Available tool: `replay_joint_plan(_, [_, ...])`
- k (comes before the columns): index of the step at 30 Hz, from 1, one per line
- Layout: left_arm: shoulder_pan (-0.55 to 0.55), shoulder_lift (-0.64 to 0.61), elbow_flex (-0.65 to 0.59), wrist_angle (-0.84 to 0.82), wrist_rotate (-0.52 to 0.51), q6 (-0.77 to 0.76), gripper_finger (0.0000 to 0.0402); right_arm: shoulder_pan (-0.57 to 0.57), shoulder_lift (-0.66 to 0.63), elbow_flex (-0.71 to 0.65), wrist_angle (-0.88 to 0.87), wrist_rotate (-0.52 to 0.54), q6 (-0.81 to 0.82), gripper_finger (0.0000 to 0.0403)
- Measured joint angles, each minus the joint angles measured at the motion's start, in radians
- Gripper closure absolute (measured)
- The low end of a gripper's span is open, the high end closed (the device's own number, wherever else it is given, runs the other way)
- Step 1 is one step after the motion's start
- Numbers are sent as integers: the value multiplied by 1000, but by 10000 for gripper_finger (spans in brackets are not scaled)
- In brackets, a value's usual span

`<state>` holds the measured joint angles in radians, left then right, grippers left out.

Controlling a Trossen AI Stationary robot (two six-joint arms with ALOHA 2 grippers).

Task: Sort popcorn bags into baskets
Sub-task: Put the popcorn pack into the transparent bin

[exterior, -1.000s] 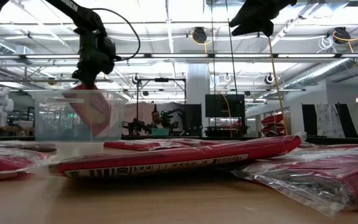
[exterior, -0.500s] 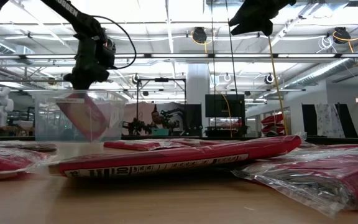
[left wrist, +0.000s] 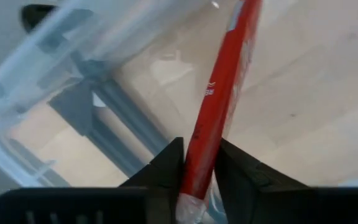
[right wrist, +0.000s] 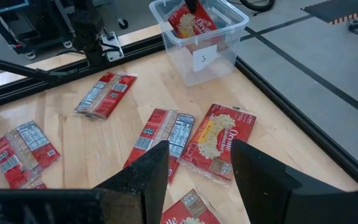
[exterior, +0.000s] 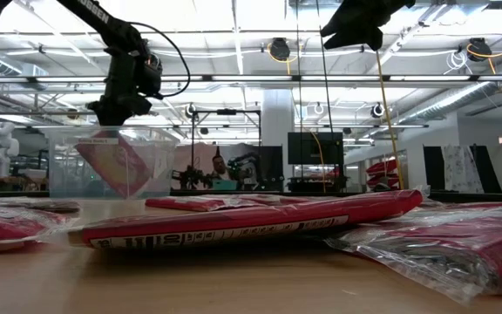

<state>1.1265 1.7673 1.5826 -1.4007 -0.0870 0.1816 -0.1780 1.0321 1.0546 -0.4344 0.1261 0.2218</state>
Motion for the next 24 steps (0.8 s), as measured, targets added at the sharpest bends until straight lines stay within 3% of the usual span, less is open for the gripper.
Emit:
replay_joint_plan(10, [-33,-15,0,17,-129,-34,167,0,0,0,-5,0,1,239])
replay_joint_plan(20, [-43,-127,30,105,-166,-23,156,0,0,0,-5,4,51,238])
replay_joint_plan(24, [-45,-165,30,111,-82,-83,156,0,0,0,-5,7,58,238])
